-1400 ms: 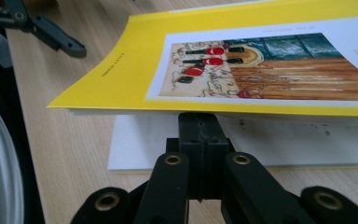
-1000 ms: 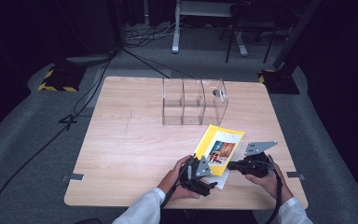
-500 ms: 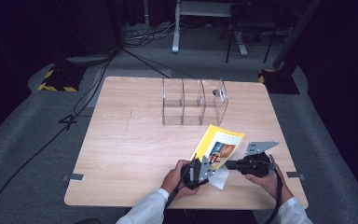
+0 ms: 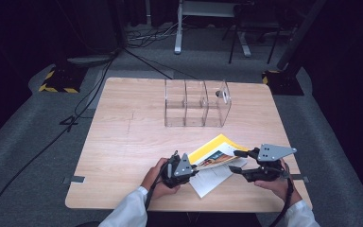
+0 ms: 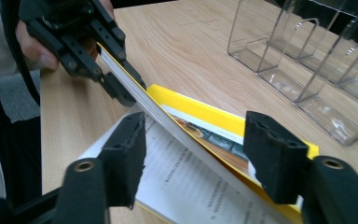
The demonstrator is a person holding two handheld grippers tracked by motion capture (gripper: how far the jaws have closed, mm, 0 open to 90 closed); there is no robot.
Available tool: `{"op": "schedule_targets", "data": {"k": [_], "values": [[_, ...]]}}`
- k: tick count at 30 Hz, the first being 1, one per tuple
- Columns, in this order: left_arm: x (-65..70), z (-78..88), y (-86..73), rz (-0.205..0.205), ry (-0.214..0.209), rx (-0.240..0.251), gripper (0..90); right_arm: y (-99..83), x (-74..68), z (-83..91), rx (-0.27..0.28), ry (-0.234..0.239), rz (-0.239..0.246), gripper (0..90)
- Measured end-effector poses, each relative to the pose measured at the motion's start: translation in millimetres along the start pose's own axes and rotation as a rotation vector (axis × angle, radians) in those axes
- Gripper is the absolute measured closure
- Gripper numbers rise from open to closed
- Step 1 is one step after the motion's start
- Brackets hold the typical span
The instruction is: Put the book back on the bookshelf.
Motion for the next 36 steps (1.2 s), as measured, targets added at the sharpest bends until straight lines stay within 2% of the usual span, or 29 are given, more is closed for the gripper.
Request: {"op": "schedule_targets", "data": {"k": [2,4,9,10,13,18,24,25,27,28,29,33,34,36], "values": [[-1.5,2.8,-3.9,0.001,-0.011,-0.002,79.0,-0.1,0.3,-6.0,-0.018,0.005,0.022,38.3],[-5.5,9.4,-15.5,0.011,-0.038,-0.006,78.5,-0.7,2.5,-12.8,-0.037,-0.003,0.042,37.0],[-9.4,17.1,-27.4,0.010,-0.046,-0.020,77.6,-4.2,8.6,-24.4,-0.066,0.010,0.058,36.3],[-11.8,21.2,-32.3,0.021,-0.054,-0.020,77.3,-5.9,8.7,-26.2,-0.072,0.014,0.066,36.1],[-16.3,26.5,-38.6,0.036,-0.068,-0.013,76.6,-10.8,6.6,-30.2,-0.096,0.027,0.085,35.8],[-22.2,34.6,-51.1,0.051,-0.069,-0.021,75.3,-18.5,-1.2,-39.1,-0.142,0.055,0.120,35.8],[-27.2,39.5,-60.6,0.068,-0.090,-0.019,73.8,-25.2,-3.7,-47.4,-0.174,0.047,0.145,39.8],[-29.0,40.6,-62.8,0.071,-0.092,-0.020,73.3,-26.8,-2.5,-50.3,-0.175,0.032,0.153,48.0],[-29.8,41.5,-64.4,0.075,-0.097,-0.020,73.1,-27.5,-2.4,-51.0,-0.177,0.029,0.156,49.5],[-30.9,42.3,-65.5,0.072,-0.095,-0.021,72.7,-28.8,-2.4,-52.7,-0.177,0.014,0.168,56.4],[-31.0,42.4,-66.2,0.078,-0.098,-0.017,72.4,-29.8,-2.4,-54.0,-0.176,0.009,0.175,58.4],[-31.5,43.7,-66.9,0.093,-0.106,-0.009,70.2,-30.6,-6.5,-54.9,-0.151,-0.020,0.242,71.7],[-31.5,43.7,-66.9,0.093,-0.106,-0.009,69.5,-30.0,-7.4,-54.2,-0.149,-0.035,0.261,73.5],[-33.2,47.5,-65.8,0.118,-0.099,-0.001,65.8,-28.3,-8.3,-53.0,-0.144,-0.061,0.293,75.5]]}}
Point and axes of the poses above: each handheld gripper's, and its own axes: z roughly backward along the jaws, y roughly out of its top, x roughly to its right, the point moved 8 cm from there along -z, roughly forward along the jaws, and after that the axes turned 11 degrees about -x, right-handed, at the moved point
